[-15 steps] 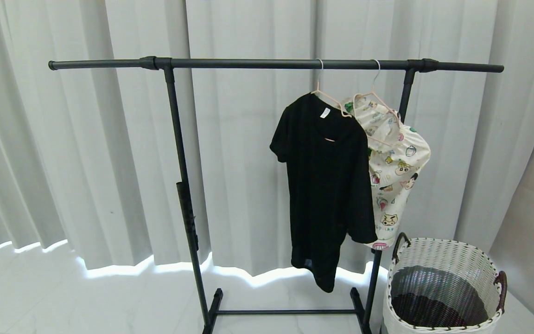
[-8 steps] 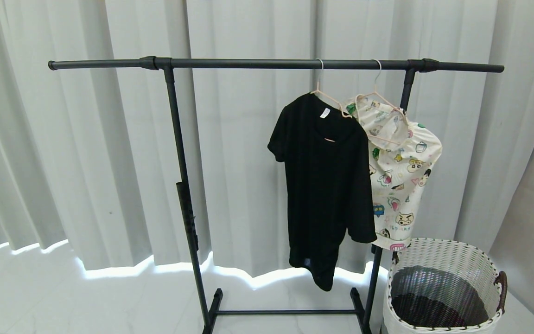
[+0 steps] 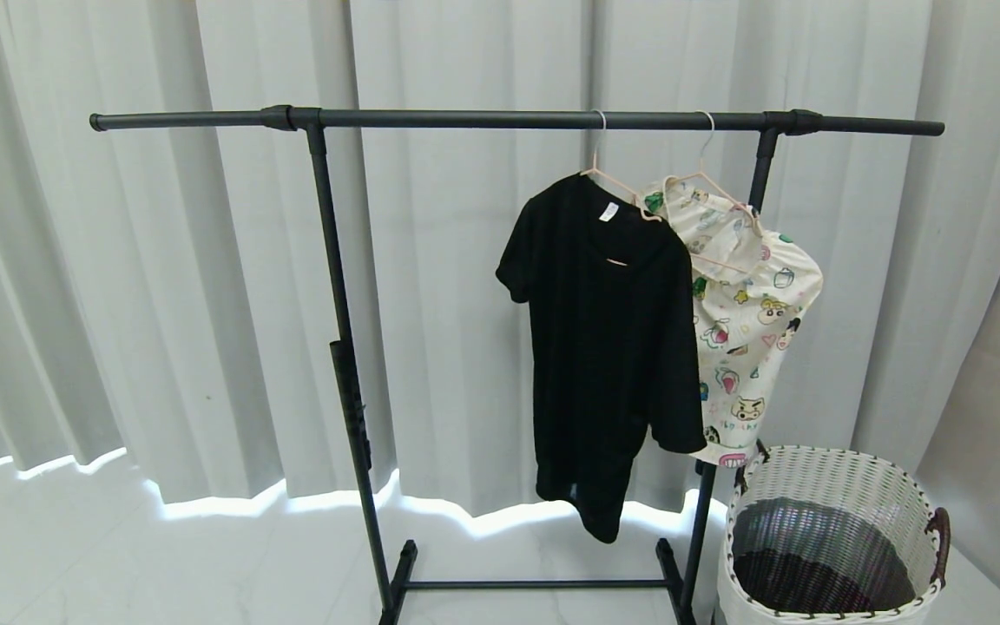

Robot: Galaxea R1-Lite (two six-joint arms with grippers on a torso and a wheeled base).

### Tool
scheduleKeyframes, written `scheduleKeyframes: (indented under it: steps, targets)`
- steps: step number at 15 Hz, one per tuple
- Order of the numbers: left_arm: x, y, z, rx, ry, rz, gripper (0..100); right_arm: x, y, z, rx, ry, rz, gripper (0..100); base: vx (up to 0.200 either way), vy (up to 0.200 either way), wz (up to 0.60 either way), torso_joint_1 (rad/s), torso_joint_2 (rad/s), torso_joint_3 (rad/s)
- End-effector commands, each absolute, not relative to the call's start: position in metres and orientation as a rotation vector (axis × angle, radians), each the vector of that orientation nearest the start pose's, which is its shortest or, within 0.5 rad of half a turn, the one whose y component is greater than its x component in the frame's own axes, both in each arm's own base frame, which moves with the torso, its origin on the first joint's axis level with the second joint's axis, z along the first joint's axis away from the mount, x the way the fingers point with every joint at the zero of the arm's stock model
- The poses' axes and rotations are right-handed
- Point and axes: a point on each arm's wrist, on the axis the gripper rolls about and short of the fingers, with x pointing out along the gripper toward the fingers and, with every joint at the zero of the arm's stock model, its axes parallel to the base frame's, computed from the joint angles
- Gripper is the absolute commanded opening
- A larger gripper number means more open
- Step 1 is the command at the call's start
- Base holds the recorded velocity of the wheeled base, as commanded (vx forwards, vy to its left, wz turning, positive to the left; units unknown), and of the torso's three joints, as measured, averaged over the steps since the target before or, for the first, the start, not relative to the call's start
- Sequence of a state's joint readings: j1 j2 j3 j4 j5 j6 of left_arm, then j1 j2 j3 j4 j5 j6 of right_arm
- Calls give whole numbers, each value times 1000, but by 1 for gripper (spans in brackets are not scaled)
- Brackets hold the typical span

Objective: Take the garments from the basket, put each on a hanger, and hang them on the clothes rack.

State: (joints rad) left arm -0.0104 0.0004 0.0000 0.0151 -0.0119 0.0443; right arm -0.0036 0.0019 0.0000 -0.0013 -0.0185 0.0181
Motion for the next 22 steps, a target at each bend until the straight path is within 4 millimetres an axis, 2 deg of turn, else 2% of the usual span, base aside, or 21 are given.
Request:
scheduleKeyframes:
  steps: [1,22]
  targets:
    - [-23,0,74,44,15,-23,100,-23,0,76,18,0,-21,100,0,0,0,0,0,0]
    - [-23,0,74,43,15,-23,100,-23,0,76,18,0,-21,100,0,0,0,0,0,0]
